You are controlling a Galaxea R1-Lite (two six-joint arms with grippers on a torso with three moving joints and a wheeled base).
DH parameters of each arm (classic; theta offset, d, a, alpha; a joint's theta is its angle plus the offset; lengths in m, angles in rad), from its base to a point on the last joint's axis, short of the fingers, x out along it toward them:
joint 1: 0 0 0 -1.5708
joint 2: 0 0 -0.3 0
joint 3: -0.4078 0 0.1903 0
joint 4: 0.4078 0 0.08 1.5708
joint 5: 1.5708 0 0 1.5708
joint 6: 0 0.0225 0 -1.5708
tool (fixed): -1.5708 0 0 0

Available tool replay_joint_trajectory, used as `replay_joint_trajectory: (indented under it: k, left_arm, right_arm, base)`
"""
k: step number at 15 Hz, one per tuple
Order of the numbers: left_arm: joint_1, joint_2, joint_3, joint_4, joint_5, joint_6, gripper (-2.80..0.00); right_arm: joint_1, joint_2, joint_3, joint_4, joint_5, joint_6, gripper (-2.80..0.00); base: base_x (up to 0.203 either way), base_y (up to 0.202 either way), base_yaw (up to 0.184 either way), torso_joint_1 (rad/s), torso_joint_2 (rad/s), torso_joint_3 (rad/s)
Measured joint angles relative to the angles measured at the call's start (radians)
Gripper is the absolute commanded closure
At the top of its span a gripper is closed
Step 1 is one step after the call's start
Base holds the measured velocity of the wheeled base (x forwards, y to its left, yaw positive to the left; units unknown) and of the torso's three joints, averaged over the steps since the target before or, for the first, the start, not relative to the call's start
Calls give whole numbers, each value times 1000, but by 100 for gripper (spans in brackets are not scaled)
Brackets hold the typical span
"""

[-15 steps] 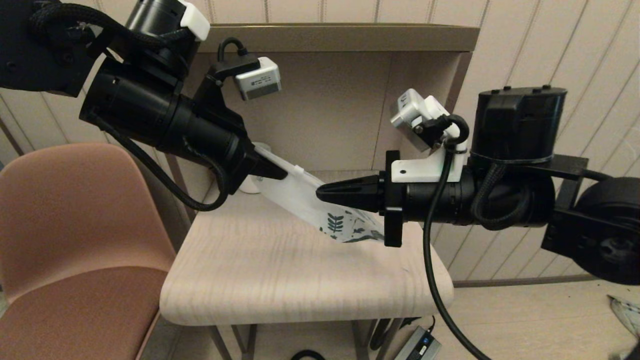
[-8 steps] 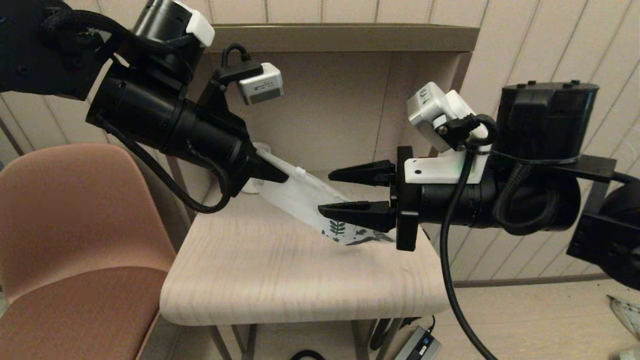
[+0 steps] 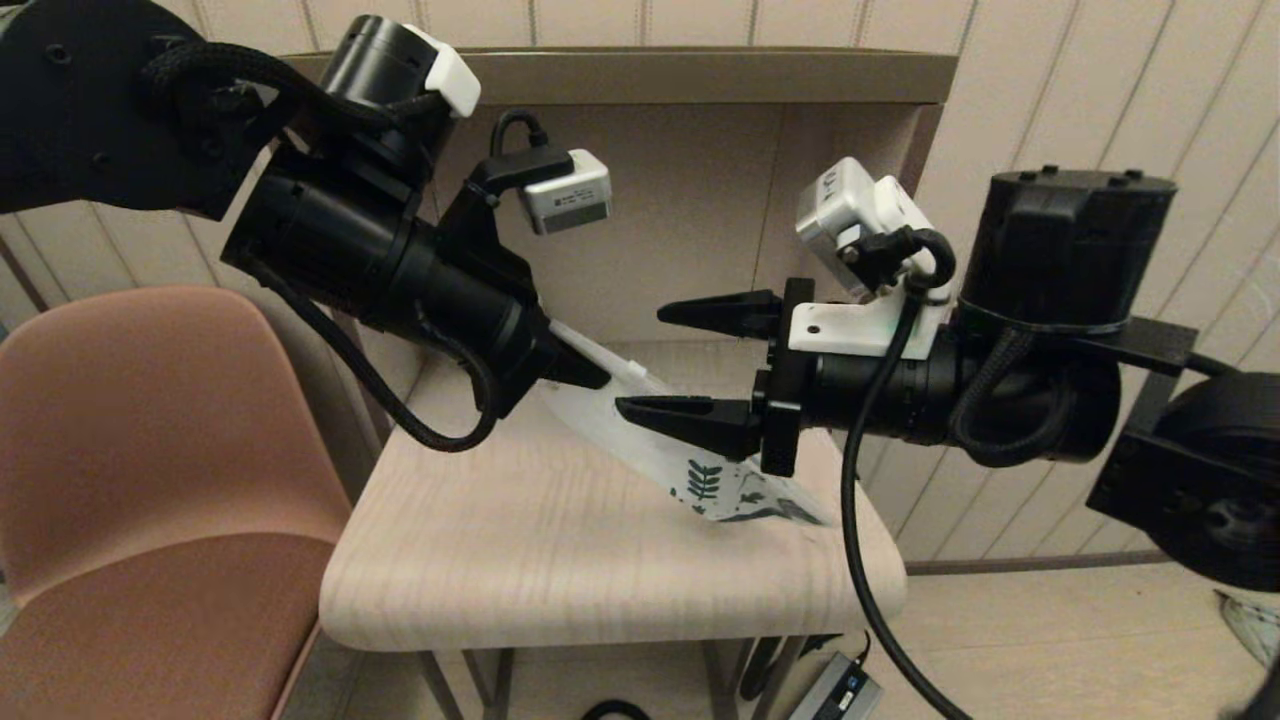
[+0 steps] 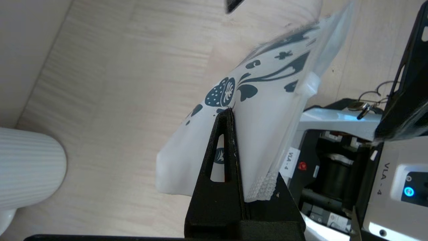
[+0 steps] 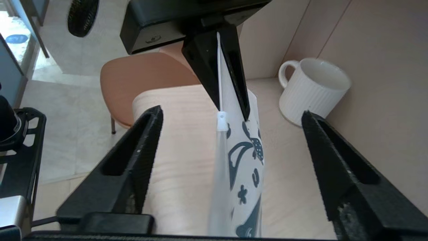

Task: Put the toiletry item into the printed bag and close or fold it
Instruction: Close the strorage bag and place it on the desk

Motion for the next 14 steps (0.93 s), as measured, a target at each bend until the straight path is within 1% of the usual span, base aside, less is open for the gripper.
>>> replay_joint_trajectory:
  k: [5, 6, 14]
  left_arm:
    - [-3, 5, 0, 0, 0, 1, 0]
    - [-2, 6, 0, 0, 1, 0, 0]
    - [-2, 14, 0, 0, 1, 6, 0]
  right_arm:
    - [0, 21, -3, -2, -2, 1, -280]
    - [0, 23, -5, -2, -2, 1, 0]
    - [0, 27, -1, -2, 3, -3, 0]
  base:
    - [0, 0, 0, 0, 0, 0]
    - [0, 0, 0, 0, 0, 0]
    - [0, 0, 0, 0, 0, 0]
